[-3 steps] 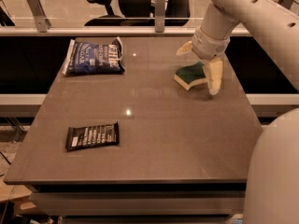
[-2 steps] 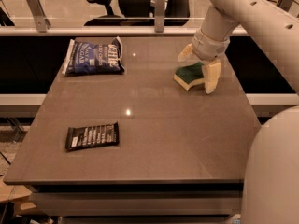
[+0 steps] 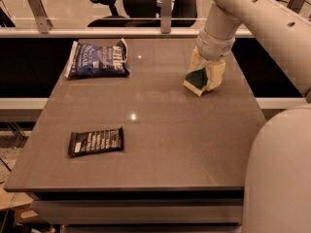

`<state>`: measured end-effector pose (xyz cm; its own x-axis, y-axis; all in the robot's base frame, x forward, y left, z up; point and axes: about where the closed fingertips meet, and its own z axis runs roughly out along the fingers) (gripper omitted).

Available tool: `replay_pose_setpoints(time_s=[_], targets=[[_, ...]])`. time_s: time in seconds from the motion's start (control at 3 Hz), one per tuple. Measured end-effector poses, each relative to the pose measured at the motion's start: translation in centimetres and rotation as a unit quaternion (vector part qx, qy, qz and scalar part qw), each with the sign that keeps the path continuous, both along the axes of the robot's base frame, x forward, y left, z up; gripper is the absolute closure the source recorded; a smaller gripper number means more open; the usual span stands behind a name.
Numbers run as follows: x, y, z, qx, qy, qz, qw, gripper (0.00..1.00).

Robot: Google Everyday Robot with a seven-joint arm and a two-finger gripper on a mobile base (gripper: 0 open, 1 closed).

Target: Move sponge near rxbar chocolate

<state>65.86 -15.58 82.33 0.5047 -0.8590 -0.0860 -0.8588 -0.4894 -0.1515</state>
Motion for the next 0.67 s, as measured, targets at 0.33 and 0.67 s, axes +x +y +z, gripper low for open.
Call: replay_pose_setpoints(time_s=[0.33,0.67], targets=[[0.0,0.0,0.0,0.000,0.000,0.000,1.0000,0.88],[-0.5,0.5,1.7,-0.015,-0.009,-0.005,0.9998,1.00]])
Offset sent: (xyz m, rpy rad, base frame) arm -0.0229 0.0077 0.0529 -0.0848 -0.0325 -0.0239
